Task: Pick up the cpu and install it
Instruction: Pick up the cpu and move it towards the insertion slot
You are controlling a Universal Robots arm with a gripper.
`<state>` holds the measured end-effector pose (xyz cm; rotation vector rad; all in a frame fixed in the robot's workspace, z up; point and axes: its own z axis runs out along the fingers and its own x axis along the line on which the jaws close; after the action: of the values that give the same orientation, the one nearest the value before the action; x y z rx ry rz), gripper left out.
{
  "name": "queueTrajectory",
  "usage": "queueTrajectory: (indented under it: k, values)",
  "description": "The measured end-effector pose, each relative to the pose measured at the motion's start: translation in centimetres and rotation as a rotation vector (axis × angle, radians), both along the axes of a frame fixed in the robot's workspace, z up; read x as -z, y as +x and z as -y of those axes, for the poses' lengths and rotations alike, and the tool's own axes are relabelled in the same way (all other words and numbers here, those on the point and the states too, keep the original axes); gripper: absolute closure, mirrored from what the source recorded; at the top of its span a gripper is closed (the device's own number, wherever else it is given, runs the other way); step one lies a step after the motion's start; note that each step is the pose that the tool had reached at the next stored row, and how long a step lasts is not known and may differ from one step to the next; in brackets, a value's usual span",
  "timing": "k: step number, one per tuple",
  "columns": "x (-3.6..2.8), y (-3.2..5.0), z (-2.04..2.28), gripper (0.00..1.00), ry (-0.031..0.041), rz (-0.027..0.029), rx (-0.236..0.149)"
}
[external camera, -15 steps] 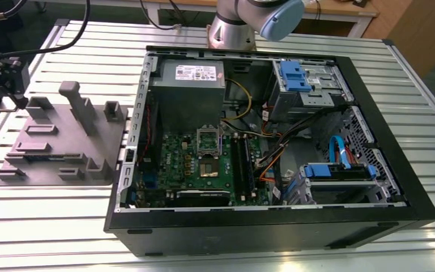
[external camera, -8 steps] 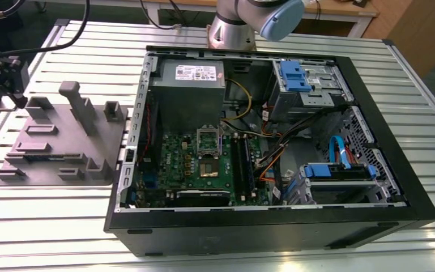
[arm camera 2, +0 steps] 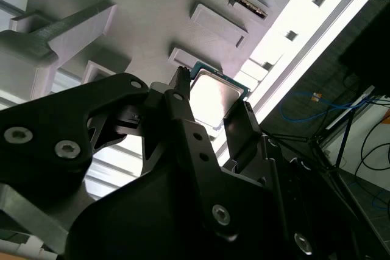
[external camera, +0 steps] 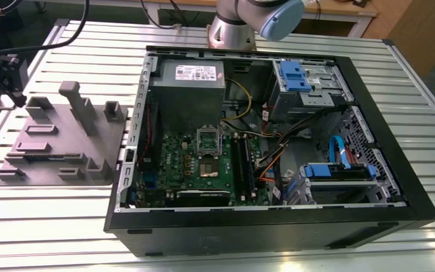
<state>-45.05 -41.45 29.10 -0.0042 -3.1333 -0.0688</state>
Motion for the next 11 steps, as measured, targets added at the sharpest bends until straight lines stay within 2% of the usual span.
queueTrajectory:
  k: [11]
  values:
    - [-0.39,0.00,0.00,0.53,-0.0001,-0.0001,0.000]
